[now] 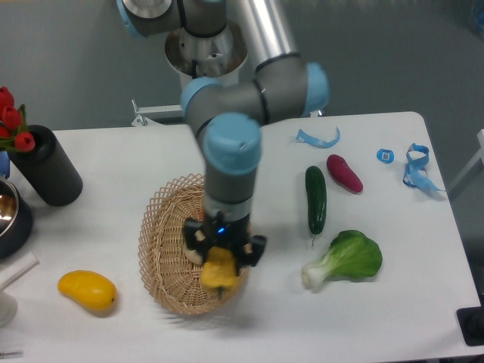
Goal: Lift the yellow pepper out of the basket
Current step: 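Lift the held yellow pepper up out of the basket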
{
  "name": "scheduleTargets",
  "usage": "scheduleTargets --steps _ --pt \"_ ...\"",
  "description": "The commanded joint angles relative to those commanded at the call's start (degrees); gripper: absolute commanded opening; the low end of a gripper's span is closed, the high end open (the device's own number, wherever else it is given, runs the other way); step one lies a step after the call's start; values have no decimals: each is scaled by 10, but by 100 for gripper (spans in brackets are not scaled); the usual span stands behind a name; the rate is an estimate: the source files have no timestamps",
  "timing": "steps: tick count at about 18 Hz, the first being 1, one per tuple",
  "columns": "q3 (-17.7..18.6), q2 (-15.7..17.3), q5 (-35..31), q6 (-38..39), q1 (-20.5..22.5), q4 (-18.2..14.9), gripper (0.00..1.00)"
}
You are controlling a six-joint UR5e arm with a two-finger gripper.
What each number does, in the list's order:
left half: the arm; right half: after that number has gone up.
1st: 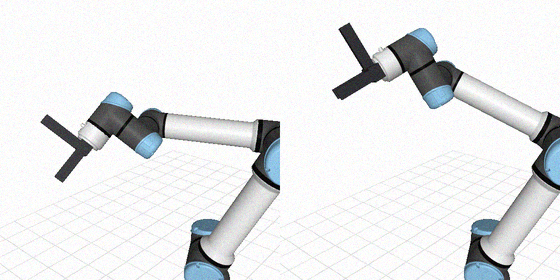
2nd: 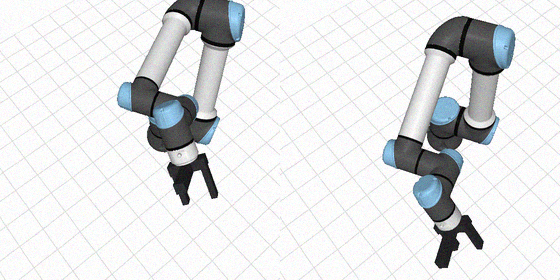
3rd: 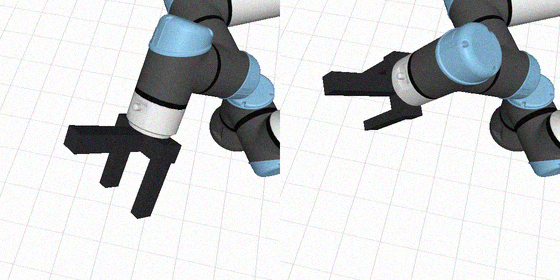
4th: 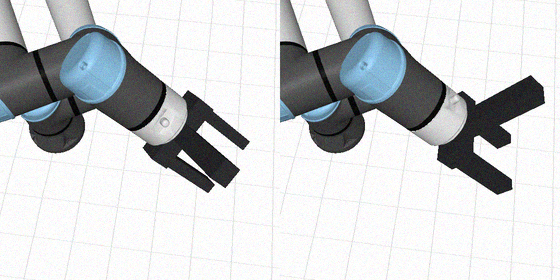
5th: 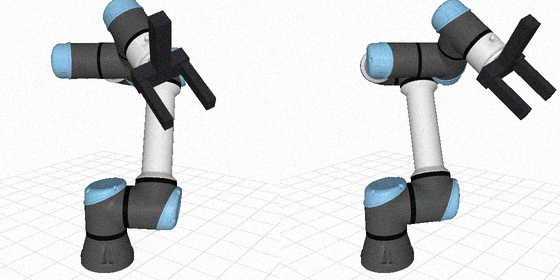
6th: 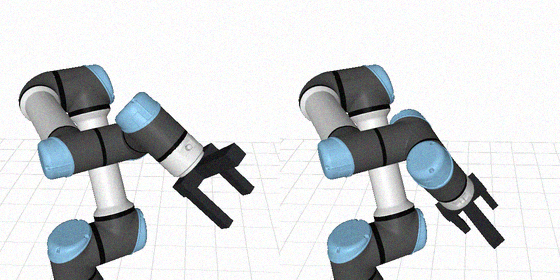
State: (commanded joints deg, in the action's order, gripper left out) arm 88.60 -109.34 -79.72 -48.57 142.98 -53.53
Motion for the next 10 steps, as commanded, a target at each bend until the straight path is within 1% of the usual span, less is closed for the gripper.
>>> scheduleTargets --steps 2,4,6,10 --pt "-14 0 1 -57 36 -1 30" --pt "-15 1 1 -86 55 0 30" --pt "-14 -1 1 -100 62 1 30" --pt "-17 -4 1 -99 61 1 30"
